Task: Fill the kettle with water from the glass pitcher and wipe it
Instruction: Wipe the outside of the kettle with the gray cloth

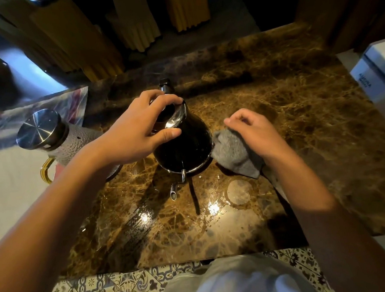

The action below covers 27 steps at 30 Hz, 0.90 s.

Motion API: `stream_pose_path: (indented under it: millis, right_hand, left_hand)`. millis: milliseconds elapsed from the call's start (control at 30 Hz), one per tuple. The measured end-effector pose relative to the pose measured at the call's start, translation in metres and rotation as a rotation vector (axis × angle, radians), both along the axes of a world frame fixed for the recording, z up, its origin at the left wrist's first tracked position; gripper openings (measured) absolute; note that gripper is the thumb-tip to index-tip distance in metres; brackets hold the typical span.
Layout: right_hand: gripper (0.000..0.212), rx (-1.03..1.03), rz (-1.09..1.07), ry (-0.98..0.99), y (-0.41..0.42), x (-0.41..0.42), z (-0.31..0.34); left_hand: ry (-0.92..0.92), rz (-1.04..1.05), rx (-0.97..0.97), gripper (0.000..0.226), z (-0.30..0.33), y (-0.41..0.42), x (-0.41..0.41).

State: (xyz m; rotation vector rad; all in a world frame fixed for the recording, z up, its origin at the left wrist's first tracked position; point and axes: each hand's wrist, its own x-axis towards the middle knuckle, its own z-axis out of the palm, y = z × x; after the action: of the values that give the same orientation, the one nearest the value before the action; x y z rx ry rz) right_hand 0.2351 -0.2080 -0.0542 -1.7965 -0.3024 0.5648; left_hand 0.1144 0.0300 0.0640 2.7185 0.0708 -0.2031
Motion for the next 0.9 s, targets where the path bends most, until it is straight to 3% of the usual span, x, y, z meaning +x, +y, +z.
stream_pose_path:
  millis: [67,167,333,467,533,600,767,833,900]
  right_hand:
    - [0.015,-0.125,0.026,-0.049,-0.001,0.001,-0.002]
    - [0.032,-0.194,-0.054,-0.102,-0.005,0.003,0.001]
    - [0.017,0.088,-0.483,-0.371,-0.001,0.010,0.021]
    - [0.012,0.380,-0.322,-0.266,0.036,-0.007,0.027]
    - [0.010,0.457,-0.207,-0.172,0.054,-0.022,0.019]
    - [0.012,0.483,-0.226,-0.108,0.065,-0.033,0.007]
    - [0.006,0.287,-0.368,-0.328,0.080,-0.042,-0.015]
    - [0.012,0.206,-0.353,-0.277,0.085,-0.039,-0.021]
    - [0.030,0.183,-0.258,-0.169,0.089,-0.039,-0.027]
  left_hand:
    - [0.006,0.002,0.002,0.071,0.000,0.000,0.000]
    - [0.008,0.001,0.013,0.069,0.001,-0.001,0.000]
    - [0.020,0.006,0.002,0.072,0.003,-0.002,-0.001]
    - [0.042,0.010,-0.037,0.076,0.006,-0.004,-0.001]
    - [0.044,0.006,-0.042,0.076,0.006,-0.003,-0.002]
    - [0.044,0.008,-0.042,0.074,0.005,-0.003,-0.002]
    - [0.027,0.019,-0.047,0.068,0.003,-0.003,-0.001]
    - [0.032,0.023,-0.051,0.070,0.004,-0.003,-0.001]
    - [0.045,0.029,-0.058,0.075,0.005,-0.004,-0.002]
